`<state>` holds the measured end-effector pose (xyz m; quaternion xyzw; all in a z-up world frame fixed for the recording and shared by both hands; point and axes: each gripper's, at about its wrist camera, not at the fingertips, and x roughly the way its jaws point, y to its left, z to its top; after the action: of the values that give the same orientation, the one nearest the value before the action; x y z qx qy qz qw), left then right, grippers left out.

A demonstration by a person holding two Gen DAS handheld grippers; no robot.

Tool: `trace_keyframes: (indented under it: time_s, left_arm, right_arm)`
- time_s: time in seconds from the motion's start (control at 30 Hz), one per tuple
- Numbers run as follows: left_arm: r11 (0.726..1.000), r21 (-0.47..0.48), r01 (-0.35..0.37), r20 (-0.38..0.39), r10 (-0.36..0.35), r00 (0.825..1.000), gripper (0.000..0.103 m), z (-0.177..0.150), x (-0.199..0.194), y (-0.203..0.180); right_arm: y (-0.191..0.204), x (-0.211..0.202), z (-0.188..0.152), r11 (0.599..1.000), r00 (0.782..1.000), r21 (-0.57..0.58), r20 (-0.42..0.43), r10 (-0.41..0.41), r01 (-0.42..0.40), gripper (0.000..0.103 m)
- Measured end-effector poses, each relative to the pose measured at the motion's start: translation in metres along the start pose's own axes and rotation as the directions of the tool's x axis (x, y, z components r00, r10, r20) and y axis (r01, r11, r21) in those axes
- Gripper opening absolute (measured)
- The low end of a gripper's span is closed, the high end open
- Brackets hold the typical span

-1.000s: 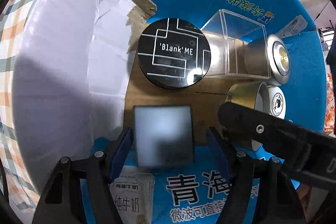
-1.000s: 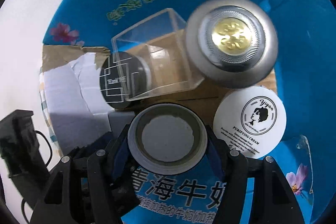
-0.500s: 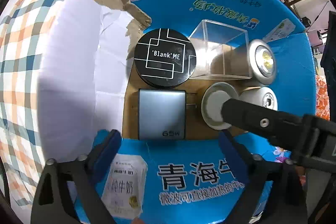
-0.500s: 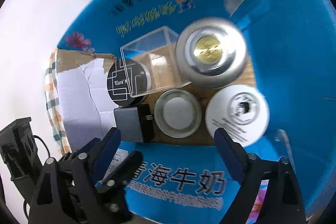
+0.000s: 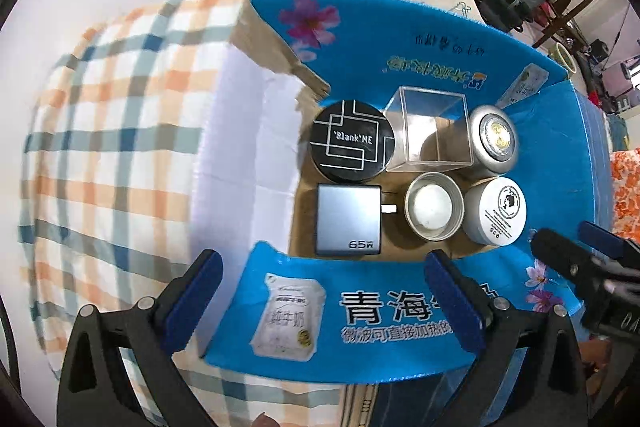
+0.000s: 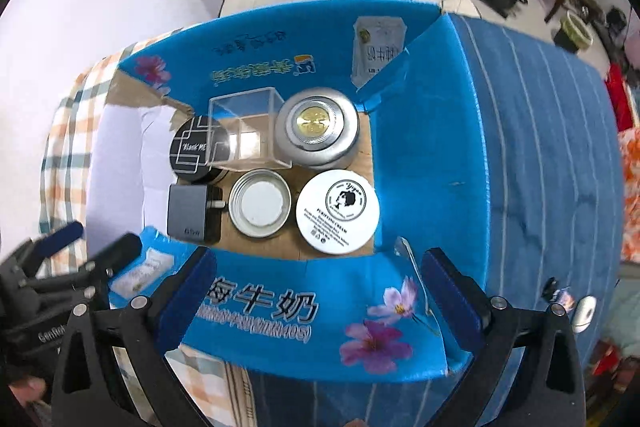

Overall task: Organize rigid objects
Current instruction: 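Release the charger and lid inside the box, withdraw both tools, then grasp the printed tube with the left tool while the right tool grasps the white cylinder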

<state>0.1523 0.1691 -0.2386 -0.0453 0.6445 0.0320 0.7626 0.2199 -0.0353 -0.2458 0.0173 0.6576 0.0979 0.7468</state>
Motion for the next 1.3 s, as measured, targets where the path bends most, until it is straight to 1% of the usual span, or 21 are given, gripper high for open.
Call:
trace_keyframes:
  time_s: [0.07,0.2,0.33,0.5,0.67,0.77,0.9,1.0,1.1,1.2,1.3]
  left_arm:
    - [1.0,0.002,-0.016,0.011,0.016,1.0,0.103,0.004,-0.004,-0.003]
    - [1.0,-0.02,-0.015,0.041,0.016,0.999,0.103,0.012,-0.014,-0.013]
    - [0.999,-0.027,-0.039,0.088,0.041,0.995,0.103,0.007,-0.046,-0.017]
    - [0.998,-0.026,-0.061,0.17,0.064,0.983,0.103,-0.005,-0.091,-0.023]
    - [0.998,-0.014,-0.059,0.241,0.061,0.969,0.103,-0.021,-0.134,-0.035]
    - [0.998,-0.009,-0.055,0.265,0.055,0.963,0.103,-0.028,-0.151,-0.041]
    - [0.999,-0.001,-0.04,0.292,0.039,0.956,0.103,-0.037,-0.169,-0.048]
    - [0.999,-0.002,-0.034,0.299,0.033,0.954,0.103,-0.041,-0.176,-0.052]
    - [1.0,0.009,-0.028,0.312,0.024,0.95,0.103,-0.042,-0.18,-0.062]
    - [0.999,0.039,-0.01,0.312,-0.003,0.95,0.103,-0.042,-0.177,-0.082]
    - [0.996,0.089,0.002,0.296,-0.029,0.955,0.103,-0.042,-0.171,-0.112]
  right_arm:
    - [0.003,-0.013,-0.007,1.0,1.0,-0.017,0.022,0.0,0.0,0.103]
    - [0.01,-0.039,-0.022,0.999,0.998,-0.042,0.063,-0.008,0.011,0.103]
    - [0.011,-0.067,-0.032,0.999,0.994,-0.049,0.109,-0.01,0.015,0.103]
    - [0.01,-0.112,-0.047,0.998,0.987,-0.058,0.162,0.007,0.002,0.103]
    - [0.01,-0.156,-0.065,0.997,0.976,-0.079,0.217,0.028,-0.012,0.103]
    - [0.006,-0.177,-0.074,0.996,0.971,-0.085,0.237,0.043,-0.024,0.103]
    - [-0.003,-0.194,-0.082,0.996,0.963,-0.084,0.263,0.063,-0.042,0.103]
    - [-0.018,-0.2,-0.088,0.997,0.959,-0.053,0.275,0.068,-0.056,0.103]
    - [-0.044,-0.198,-0.092,0.998,0.961,-0.001,0.273,0.055,-0.057,0.103]
    - [-0.084,-0.193,-0.097,0.996,0.968,0.081,0.251,0.025,-0.047,0.103]
    - [-0.139,-0.188,-0.105,0.982,0.972,0.186,0.233,-0.029,-0.015,0.103]
